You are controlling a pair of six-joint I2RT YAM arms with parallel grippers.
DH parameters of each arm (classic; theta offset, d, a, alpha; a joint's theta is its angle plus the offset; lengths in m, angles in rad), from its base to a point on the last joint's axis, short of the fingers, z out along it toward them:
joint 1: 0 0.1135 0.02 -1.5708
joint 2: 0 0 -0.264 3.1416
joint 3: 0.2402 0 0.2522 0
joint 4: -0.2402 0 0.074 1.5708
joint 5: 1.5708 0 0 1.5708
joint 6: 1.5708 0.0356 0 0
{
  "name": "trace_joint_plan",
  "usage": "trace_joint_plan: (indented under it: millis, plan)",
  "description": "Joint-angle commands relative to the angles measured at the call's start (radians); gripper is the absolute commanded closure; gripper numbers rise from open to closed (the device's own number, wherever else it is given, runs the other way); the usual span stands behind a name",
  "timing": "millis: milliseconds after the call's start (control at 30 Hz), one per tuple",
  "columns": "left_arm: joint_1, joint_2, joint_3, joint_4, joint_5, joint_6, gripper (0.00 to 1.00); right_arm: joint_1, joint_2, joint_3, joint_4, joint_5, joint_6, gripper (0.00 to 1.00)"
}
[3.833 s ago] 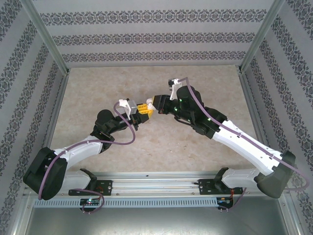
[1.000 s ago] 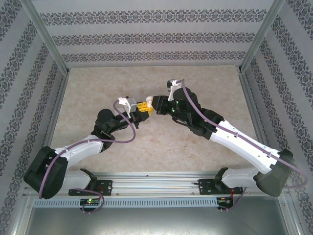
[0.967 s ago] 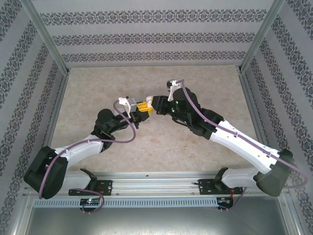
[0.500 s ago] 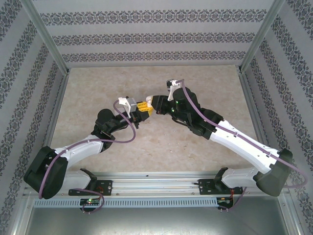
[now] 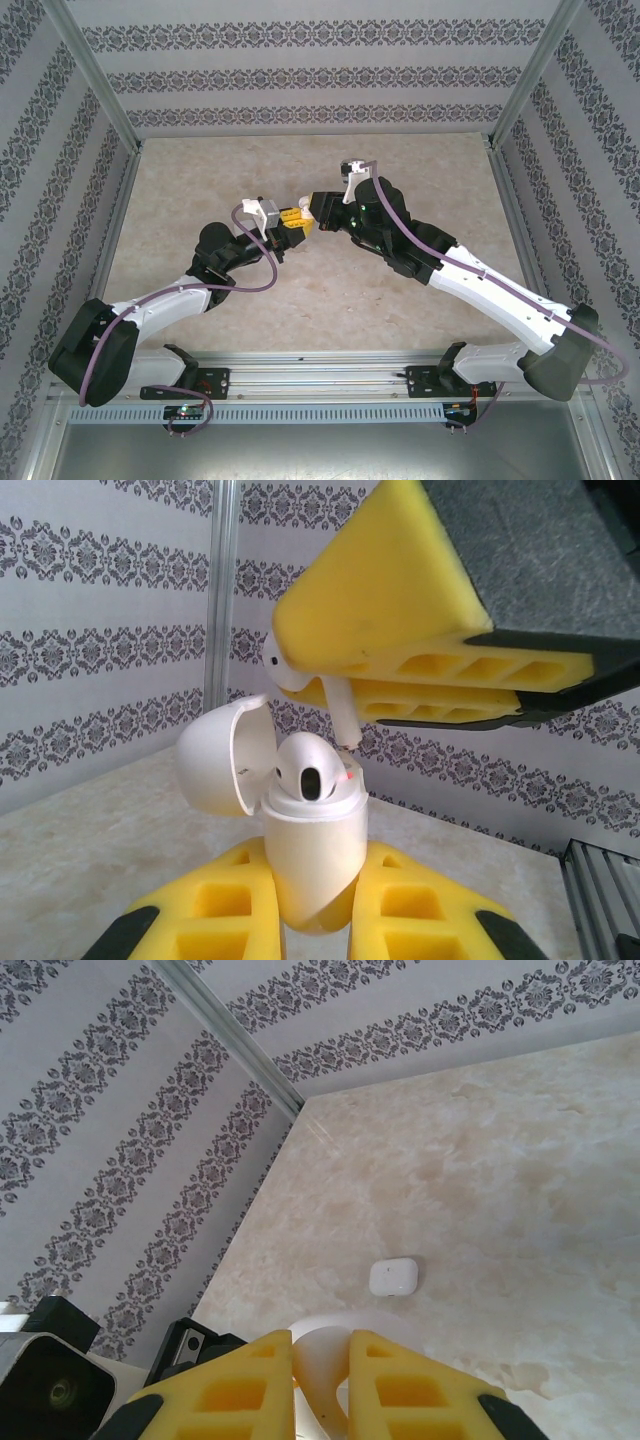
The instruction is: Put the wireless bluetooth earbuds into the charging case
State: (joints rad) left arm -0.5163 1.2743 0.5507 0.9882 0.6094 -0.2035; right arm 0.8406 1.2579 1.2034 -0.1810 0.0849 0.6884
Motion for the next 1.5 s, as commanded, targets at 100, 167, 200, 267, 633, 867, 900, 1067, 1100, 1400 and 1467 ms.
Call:
trace_joint_plan:
  millis: [100, 167, 200, 267, 633, 867, 900, 1067, 1100, 1400, 1467]
  plan:
    - [-0.013, -0.021, 0.029, 0.070, 0.017, -0.025, 1.00, 0.005, 0.017, 0.007, 0.046, 0.016, -0.013, 0.84]
    - [-0.013, -0.019, 0.031, 0.073, 0.018, -0.028, 1.00, 0.005, 0.021, 0.001, 0.052, 0.011, -0.009, 0.84]
    - [-0.014, -0.018, 0.031, 0.076, 0.016, -0.029, 1.00, 0.005, 0.024, -0.001, 0.052, 0.008, -0.006, 0.84]
    - [-0.013, -0.018, 0.033, 0.077, 0.015, -0.033, 1.00, 0.005, 0.026, -0.004, 0.054, 0.002, -0.003, 0.84]
    - [-0.014, -0.011, 0.041, 0.094, -0.002, -0.036, 1.00, 0.006, -0.012, -0.080, 0.048, 0.003, 0.023, 0.84]
    - [-0.013, 0.010, 0.056, 0.132, 0.000, -0.072, 1.00, 0.006, -0.020, -0.110, 0.050, 0.007, 0.030, 0.84]
    - [-0.013, 0.011, 0.056, 0.130, 0.000, -0.070, 1.00, 0.007, -0.020, -0.110, 0.048, 0.004, 0.030, 0.84]
    - [-0.013, 0.007, 0.058, 0.127, -0.001, -0.069, 1.00, 0.006, -0.030, -0.103, 0.012, 0.002, 0.028, 0.83]
    - [-0.013, 0.004, 0.057, 0.127, -0.002, -0.070, 1.00, 0.006, -0.030, -0.105, 0.002, 0.006, 0.027, 0.81]
    - [-0.013, -0.001, 0.051, 0.129, -0.002, -0.079, 1.00, 0.006, -0.023, -0.078, -0.060, -0.004, 0.025, 0.78]
    - [-0.014, 0.000, 0.051, 0.130, 0.000, -0.080, 1.00, 0.006, -0.022, -0.066, -0.068, -0.002, 0.021, 0.77]
